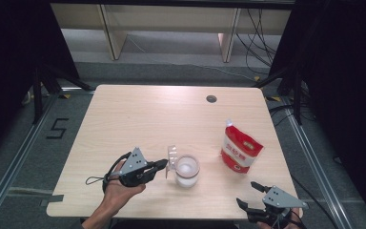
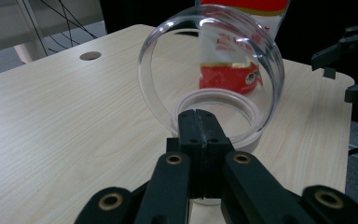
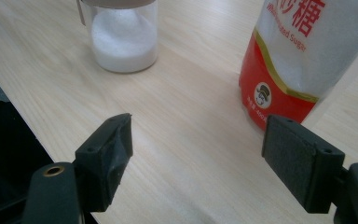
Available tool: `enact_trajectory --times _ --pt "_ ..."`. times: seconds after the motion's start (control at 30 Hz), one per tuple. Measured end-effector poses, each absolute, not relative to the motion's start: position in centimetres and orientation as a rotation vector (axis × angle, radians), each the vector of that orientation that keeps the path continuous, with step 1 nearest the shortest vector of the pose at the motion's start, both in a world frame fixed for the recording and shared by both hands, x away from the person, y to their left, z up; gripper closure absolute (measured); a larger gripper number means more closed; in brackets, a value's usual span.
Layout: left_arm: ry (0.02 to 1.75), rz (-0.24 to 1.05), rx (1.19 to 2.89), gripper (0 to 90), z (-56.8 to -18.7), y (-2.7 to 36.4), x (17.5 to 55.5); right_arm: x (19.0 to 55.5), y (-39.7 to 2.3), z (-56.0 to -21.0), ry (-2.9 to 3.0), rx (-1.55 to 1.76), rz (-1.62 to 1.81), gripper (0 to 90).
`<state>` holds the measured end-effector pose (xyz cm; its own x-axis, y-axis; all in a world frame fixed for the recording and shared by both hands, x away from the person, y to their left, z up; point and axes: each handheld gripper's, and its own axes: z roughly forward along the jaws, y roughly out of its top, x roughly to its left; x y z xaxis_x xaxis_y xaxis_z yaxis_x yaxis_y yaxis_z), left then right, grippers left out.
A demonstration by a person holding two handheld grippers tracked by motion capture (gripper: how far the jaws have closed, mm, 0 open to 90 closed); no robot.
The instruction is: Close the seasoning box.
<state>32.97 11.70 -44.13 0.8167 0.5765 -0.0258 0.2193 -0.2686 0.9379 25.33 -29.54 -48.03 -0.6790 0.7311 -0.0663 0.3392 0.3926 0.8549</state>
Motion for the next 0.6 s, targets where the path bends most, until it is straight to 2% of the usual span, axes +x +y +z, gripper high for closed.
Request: enact_trajectory --times 0.47,0.5,0.6 --pt "0.596 0.368 1.849 89.4 -43.9 10.7 32.9 25.3 -29.5 -48.1 2.206 0.919 1.198 25.6" --pt "0.591 0.355 1.849 88.5 -43.9 10.7 32.9 25.3 -29.4 -48.1 2.210 0.920 1.192 25.6" --pt "0.599 0.323 1.826 77.4 -43.7 10.8 32.7 25.3 -29.4 -48.2 2.214 0.910 1.188 25.6"
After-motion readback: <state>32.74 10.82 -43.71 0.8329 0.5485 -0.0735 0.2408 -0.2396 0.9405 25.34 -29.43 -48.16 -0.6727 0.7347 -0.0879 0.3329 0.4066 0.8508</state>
